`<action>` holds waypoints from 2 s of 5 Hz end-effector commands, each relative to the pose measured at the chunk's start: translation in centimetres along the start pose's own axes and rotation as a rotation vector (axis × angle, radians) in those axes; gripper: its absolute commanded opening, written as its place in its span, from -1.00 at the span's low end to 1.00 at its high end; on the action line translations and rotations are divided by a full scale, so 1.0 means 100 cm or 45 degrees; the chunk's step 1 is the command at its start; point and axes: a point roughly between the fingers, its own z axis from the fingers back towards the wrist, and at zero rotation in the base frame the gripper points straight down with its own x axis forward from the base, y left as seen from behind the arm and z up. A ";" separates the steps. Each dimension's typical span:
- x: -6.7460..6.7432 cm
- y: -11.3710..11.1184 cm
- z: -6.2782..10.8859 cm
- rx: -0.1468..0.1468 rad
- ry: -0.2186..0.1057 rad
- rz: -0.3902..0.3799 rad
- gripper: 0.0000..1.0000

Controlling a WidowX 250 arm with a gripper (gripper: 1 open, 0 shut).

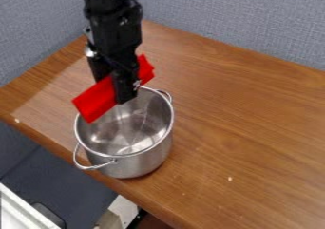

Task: Put the red object in the metal pot

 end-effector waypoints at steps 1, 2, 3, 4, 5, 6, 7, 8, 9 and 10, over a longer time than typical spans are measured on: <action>0.001 0.010 -0.009 0.024 -0.056 0.035 -1.00; -0.001 0.010 -0.021 0.003 -0.071 0.047 -1.00; -0.001 0.011 -0.024 -0.011 -0.064 0.058 1.00; 0.001 0.008 -0.017 0.018 -0.062 0.043 1.00; 0.000 0.004 -0.015 0.025 -0.059 0.025 1.00; -0.001 0.001 -0.014 0.034 -0.056 0.005 1.00; -0.001 -0.001 -0.013 0.040 -0.054 -0.006 1.00; -0.002 -0.003 -0.015 0.042 -0.051 -0.012 1.00; -0.002 -0.005 -0.018 0.042 -0.050 -0.016 1.00; -0.003 -0.006 -0.022 0.041 -0.047 -0.018 1.00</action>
